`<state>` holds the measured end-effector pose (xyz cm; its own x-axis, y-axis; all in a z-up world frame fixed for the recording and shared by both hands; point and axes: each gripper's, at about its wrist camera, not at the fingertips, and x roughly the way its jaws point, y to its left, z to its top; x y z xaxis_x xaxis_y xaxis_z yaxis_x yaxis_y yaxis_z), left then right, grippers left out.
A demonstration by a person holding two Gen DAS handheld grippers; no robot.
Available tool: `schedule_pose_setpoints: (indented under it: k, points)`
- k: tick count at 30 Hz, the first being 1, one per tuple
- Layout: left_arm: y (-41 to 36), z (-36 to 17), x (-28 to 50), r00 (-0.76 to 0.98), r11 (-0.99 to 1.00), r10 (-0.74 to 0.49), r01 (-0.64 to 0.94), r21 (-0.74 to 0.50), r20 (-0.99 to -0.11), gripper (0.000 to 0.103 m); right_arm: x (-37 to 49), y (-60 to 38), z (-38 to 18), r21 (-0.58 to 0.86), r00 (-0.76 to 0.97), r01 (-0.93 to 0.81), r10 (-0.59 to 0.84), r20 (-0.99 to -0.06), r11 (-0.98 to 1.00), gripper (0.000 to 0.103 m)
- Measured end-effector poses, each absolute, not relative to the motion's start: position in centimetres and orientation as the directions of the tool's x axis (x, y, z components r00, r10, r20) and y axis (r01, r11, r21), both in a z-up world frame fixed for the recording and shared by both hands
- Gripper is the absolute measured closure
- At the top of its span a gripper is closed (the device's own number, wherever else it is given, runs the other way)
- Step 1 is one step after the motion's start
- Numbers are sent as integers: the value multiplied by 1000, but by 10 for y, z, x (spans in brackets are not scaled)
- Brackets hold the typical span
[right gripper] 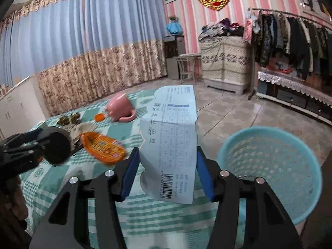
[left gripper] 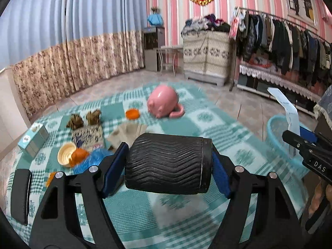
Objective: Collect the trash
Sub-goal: 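Carry both items to the blue basket and release them inside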
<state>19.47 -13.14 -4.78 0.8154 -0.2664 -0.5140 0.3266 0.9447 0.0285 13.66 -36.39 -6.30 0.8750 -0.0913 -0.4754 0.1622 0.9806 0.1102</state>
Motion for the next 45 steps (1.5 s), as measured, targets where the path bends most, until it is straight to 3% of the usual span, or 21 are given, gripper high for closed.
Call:
schedule_pose_setpoints:
  k: [11,25,30,34,45]
  points:
    - [-271,-46,182,763,883,-402,469,6,-507,30,100,-479,-61,-4,800,339,-290,-525,941,50]
    - [-406,-63,191,659,778,-532,629,1,-531,30,80,-548,-87,63,736,446,-326,-593,893,50]
    - [-422,-72,200,644,773,-522,634,8,-559,29,81,-550,-89,64,733,447,-324,-599,892,50]
    - [-422,-70,205,653,784,-512,621,7,-559,11,85,-548,-90,55,724,447,-325,-609,893,50]
    - [-368,-56,222,723,860,-440,510,-18,-532,6,97,-536,-93,49,713,442,-318,-625,896,50]
